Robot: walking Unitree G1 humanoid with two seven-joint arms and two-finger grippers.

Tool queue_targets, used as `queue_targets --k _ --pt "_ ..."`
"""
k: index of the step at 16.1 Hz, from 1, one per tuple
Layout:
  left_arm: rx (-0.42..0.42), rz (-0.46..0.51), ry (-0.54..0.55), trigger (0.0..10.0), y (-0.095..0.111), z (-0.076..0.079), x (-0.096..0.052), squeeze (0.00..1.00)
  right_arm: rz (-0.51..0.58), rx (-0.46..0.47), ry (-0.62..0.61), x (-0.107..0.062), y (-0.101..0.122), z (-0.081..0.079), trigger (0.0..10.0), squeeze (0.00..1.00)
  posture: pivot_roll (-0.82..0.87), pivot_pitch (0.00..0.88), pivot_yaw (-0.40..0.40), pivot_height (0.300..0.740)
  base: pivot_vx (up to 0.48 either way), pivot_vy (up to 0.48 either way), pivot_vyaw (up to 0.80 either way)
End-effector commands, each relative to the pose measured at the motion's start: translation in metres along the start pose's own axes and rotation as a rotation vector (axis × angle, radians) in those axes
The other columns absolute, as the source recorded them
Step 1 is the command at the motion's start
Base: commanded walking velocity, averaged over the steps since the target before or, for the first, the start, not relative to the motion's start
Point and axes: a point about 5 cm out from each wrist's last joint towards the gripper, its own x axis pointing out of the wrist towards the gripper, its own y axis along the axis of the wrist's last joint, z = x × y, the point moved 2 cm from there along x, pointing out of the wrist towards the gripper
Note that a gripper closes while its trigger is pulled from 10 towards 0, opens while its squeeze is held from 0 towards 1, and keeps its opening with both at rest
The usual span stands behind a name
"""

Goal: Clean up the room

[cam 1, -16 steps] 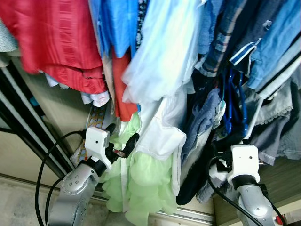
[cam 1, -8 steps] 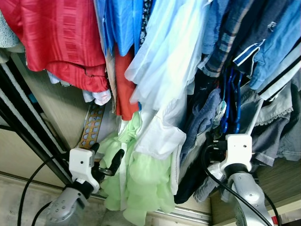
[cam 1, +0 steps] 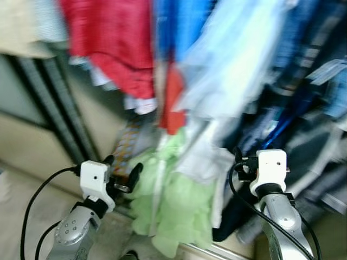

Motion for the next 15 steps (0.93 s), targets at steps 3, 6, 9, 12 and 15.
queue_targets --k 3,6,9,12,15 --pt "0.058 -0.029 -0.023 10.0 -0.003 0.016 0.000 0.00 -0.028 0.010 0.010 0.001 -0.006 -0.003 10.0 0.00 0.01 0.122 -0.072 0.740 0.000 0.000 0.80" --pt "0.055 -0.025 0.021 10.0 -0.001 0.011 -0.006 0.00 -0.032 0.011 -0.020 -0.001 -0.004 0.002 10.0 0.00 0.02 0.137 -0.077 0.740 0.000 0.000 0.27" --pt "0.016 0.013 0.048 10.0 0.006 0.001 -0.018 0.00 -0.056 -0.025 -0.025 -0.034 -0.005 0.022 10.0 0.00 0.00 0.135 -0.067 0.740 0.000 0.000 0.00" --pt "0.055 0.011 0.116 10.0 0.007 -0.014 -0.036 0.00 -0.128 -0.109 0.005 -0.080 -0.019 0.041 10.0 0.00 -0.03 0.134 -0.056 0.740 0.000 0.000 0.00" --pt "0.038 -0.011 0.218 10.0 0.002 -0.029 -0.054 0.00 -0.143 -0.135 0.064 -0.092 -0.019 0.041 10.0 0.00 -0.03 0.124 -0.059 0.740 0.000 0.000 0.00"
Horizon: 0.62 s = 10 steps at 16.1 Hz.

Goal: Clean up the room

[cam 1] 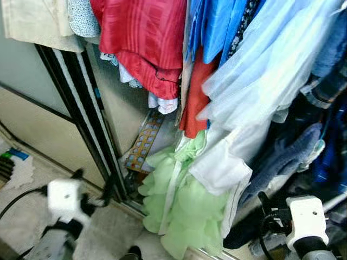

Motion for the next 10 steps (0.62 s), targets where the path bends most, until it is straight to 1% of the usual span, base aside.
queue_targets --k 1,3,4,5,7,8,10 --pt "-0.004 0.017 0.001 10.0 0.003 0.002 -0.002 0.00 0.037 0.001 0.013 0.004 0.009 0.000 10.0 0.00 -0.03 0.117 -0.063 0.740 0.000 0.000 0.00" --pt "-0.024 0.032 -0.009 10.0 0.005 0.008 0.003 0.00 0.070 -0.002 0.033 0.017 0.016 -0.006 10.0 0.00 -0.02 0.107 -0.072 0.740 0.000 0.000 0.00" --pt "-0.021 0.038 -0.016 10.0 0.006 0.010 0.004 0.00 0.076 -0.003 0.044 0.019 0.017 -0.008 10.0 0.00 -0.01 0.103 -0.075 0.740 0.000 0.000 0.00" --pt "-0.021 0.040 -0.019 10.0 0.007 0.011 0.005 0.00 0.075 -0.001 0.047 0.020 0.015 -0.008 10.0 0.00 -0.01 0.102 -0.077 0.740 0.000 0.000 0.51" --pt "-0.058 0.032 -0.036 10.0 0.005 0.013 0.005 0.00 0.070 -0.011 0.059 0.023 0.009 -0.010 10.0 0.00 -0.01 0.102 -0.080 0.740 0.000 0.000 0.80" --pt "-0.053 0.034 -0.030 10.0 0.005 0.015 0.006 0.00 0.074 -0.013 0.065 0.025 0.010 -0.011 10.0 0.00 -0.01 0.102 -0.080 0.740 0.000 0.000 0.80" --pt "0.016 0.039 0.088 10.0 0.006 0.013 0.007 0.00 0.088 -0.022 0.082 0.026 0.014 -0.012 10.0 0.00 -0.02 0.104 -0.076 0.740 0.000 0.000 0.80"
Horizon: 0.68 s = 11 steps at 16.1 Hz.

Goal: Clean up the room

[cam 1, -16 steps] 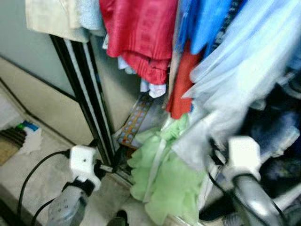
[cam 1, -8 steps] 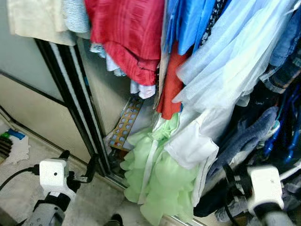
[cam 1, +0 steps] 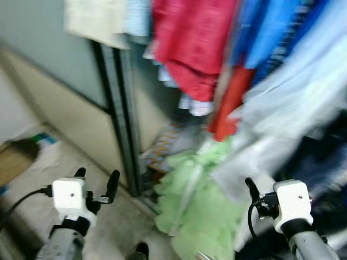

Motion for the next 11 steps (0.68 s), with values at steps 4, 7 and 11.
queue_targets --k 4,7,11 --pt "-0.021 0.000 -0.082 10.0 0.001 0.005 -0.002 0.00 0.042 -0.009 0.014 0.008 0.015 -0.003 10.0 0.00 -0.02 0.107 -0.081 0.740 0.000 0.000 0.80" --pt "0.015 0.007 -0.055 10.0 0.001 0.003 0.000 0.00 0.070 0.011 0.015 0.016 0.024 -0.010 10.0 0.00 -0.01 0.110 -0.088 0.740 0.000 0.000 0.80" --pt "0.006 0.014 -0.086 10.0 0.004 0.007 0.005 0.00 0.088 0.033 0.011 0.024 0.030 -0.015 10.0 0.00 0.00 0.110 -0.086 0.740 0.000 0.000 0.80"
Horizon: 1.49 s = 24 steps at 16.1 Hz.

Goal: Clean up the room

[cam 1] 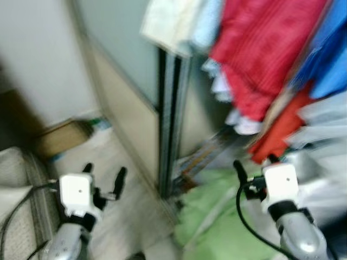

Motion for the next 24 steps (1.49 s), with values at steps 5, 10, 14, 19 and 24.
queue_targets --k 5,10,14,19,24 --pt "0.005 -0.007 -0.018 10.0 -0.001 0.003 0.000 0.00 -0.001 0.004 -0.010 0.005 0.001 0.000 10.0 0.00 0.00 0.121 -0.085 0.740 0.000 0.000 0.80" --pt "0.053 -0.002 -0.042 10.0 0.001 0.005 0.002 0.00 0.010 0.041 -0.045 0.013 -0.002 -0.003 10.0 0.00 0.02 0.109 -0.046 0.740 0.000 0.000 0.80" --pt "0.087 0.008 -0.070 10.0 0.009 0.001 0.013 0.00 0.015 0.081 -0.096 0.019 -0.007 -0.008 10.0 0.00 0.04 0.084 0.015 0.740 0.000 0.000 0.42" --pt "0.116 0.037 -0.054 10.0 0.016 -0.004 0.021 0.00 0.039 0.057 -0.088 0.027 -0.006 -0.009 10.0 0.00 0.03 0.092 -0.003 0.740 0.000 0.000 0.19" --pt "0.086 0.033 -0.040 10.0 0.008 0.013 0.014 0.00 0.054 0.042 -0.041 0.035 -0.003 -0.006 10.0 0.00 0.03 0.102 -0.058 0.740 0.000 0.000 0.80"
